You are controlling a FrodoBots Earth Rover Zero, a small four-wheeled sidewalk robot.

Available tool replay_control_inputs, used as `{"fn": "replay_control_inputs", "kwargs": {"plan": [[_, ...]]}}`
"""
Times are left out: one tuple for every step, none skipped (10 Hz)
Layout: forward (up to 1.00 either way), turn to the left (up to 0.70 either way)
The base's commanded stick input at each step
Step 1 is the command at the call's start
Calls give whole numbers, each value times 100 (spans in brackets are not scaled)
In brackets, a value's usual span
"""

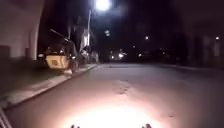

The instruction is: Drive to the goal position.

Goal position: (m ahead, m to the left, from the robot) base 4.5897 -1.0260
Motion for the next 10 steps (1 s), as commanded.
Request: {"fn": "replay_control_inputs", "kwargs": {"plan": [[50,0],[50,0],[50,0],[50,0],[50,0],[50,0],[50,0],[50,0],[50,0],[50,0]]}}
